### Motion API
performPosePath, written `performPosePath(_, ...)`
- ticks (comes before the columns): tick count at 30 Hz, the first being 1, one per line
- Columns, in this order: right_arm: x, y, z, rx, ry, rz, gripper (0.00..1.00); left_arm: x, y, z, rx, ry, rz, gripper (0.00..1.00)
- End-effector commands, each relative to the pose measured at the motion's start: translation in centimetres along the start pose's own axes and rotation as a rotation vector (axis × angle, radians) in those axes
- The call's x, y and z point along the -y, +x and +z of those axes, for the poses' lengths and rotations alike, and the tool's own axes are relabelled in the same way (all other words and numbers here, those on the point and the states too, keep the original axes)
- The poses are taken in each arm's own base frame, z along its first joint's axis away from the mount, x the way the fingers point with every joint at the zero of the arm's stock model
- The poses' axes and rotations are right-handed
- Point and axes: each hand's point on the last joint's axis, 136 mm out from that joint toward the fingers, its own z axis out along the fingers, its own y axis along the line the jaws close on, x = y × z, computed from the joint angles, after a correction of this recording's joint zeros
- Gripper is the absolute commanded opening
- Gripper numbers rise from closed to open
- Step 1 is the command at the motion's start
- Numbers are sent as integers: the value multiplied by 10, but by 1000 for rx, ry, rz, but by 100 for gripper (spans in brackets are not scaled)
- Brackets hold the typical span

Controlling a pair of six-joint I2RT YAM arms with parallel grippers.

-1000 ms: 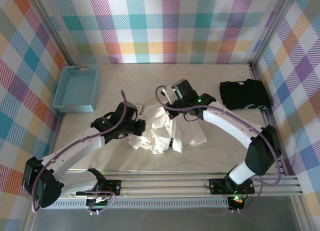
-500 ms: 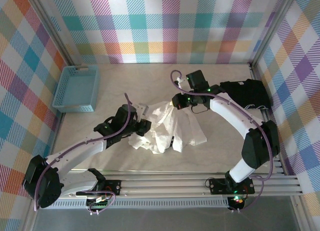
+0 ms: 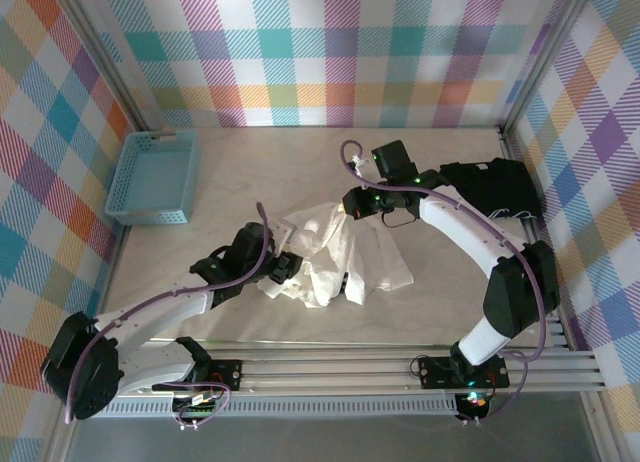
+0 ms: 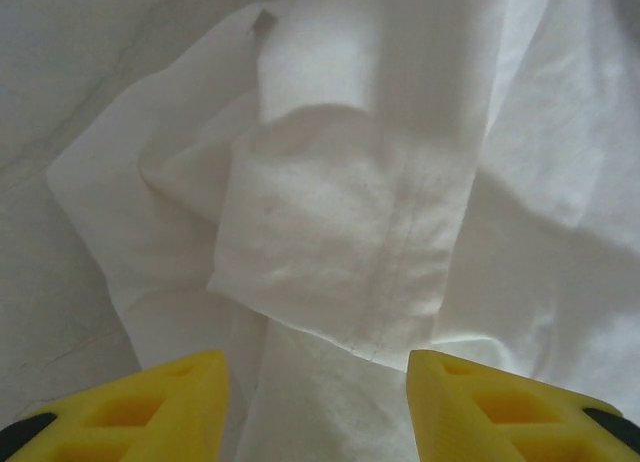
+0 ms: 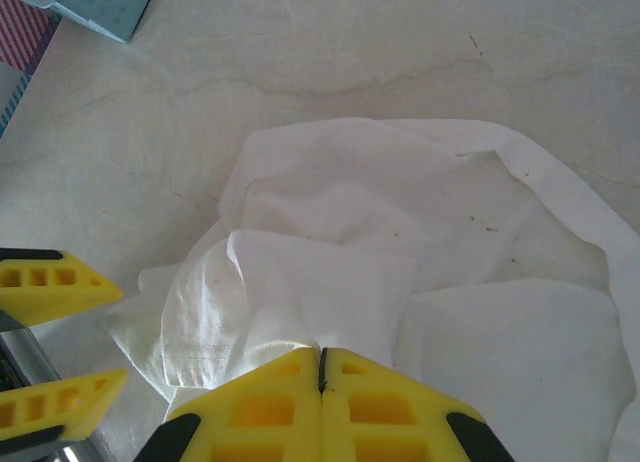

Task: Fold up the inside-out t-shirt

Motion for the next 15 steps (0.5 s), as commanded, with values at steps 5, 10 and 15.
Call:
performPosePath(5,-2,-7,0,0,-22,6,0,4,-2,10,-18,-74,250,55)
performPosePath(10,-4,-8,3,-3,-36,6,0,15,7,14,37,-30,456,64)
performPosePath(15,-5,-9,6,-8,-51,7,0,16,2,16,66,-39,556,67)
